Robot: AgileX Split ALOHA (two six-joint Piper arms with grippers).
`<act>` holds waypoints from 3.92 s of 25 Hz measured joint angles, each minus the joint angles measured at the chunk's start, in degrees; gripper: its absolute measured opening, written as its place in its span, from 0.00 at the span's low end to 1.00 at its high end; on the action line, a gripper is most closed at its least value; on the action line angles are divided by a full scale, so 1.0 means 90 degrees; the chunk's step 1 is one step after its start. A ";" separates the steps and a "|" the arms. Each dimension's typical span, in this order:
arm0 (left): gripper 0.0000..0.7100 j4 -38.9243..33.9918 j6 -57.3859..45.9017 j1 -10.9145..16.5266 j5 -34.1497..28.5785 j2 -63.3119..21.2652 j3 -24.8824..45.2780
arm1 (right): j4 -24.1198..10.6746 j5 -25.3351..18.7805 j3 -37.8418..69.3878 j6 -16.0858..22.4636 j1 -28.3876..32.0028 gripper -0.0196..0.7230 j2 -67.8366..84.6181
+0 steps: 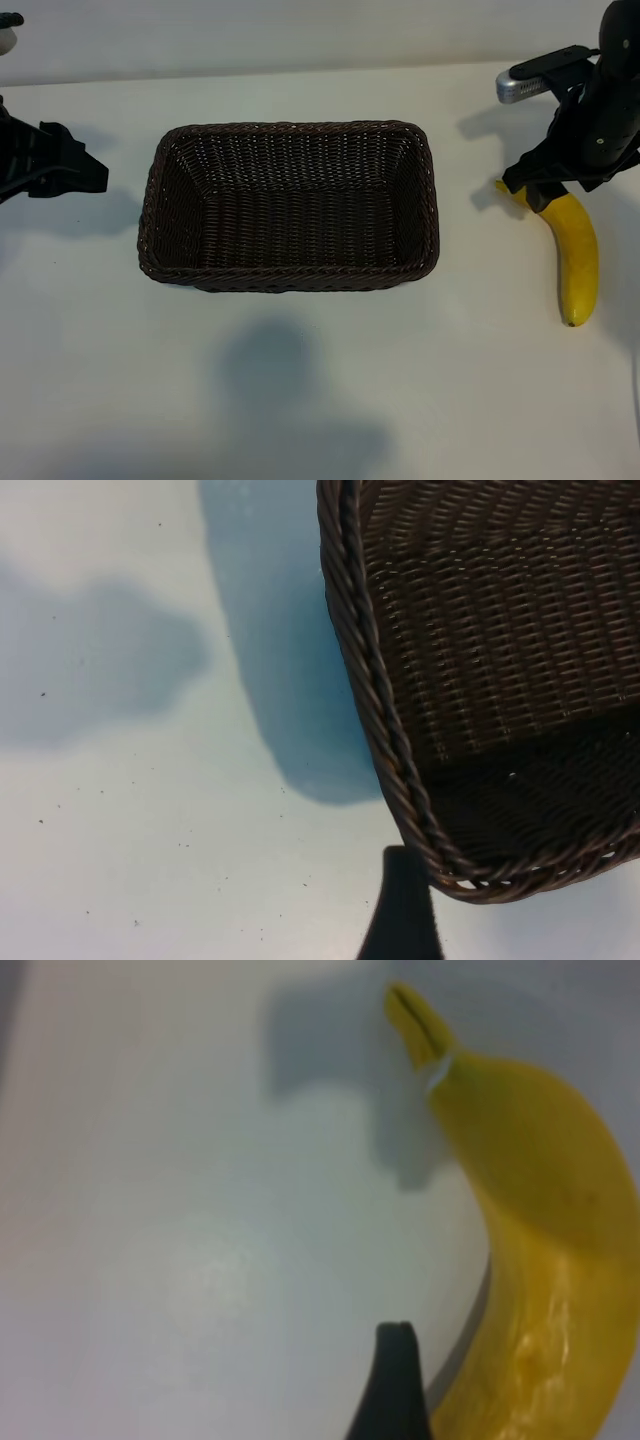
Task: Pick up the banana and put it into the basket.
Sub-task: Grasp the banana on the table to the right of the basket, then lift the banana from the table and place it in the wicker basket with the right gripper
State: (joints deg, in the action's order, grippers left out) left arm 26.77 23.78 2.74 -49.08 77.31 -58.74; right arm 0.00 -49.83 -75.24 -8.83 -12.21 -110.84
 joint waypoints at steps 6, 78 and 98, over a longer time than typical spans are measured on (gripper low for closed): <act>0.84 0.0000 0.0000 0.0000 0.0000 0.0000 0.0000 | -0.0164 0.0062 0.0003 0.0000 0.0000 0.84 -0.0312; 0.84 0.0000 0.0000 0.0000 -0.0023 0.0000 0.0000 | 0.0476 0.1044 0.0687 -0.0140 0.0393 0.59 -0.0647; 0.83 0.0000 0.0000 0.0000 -0.0023 0.0000 0.0000 | 0.0547 0.0632 0.0694 -0.0067 0.0393 0.59 0.0455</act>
State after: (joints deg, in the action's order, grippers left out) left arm 26.77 23.78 2.74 -49.29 77.31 -58.74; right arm 4.92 -44.14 -69.00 -9.43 -8.68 -106.75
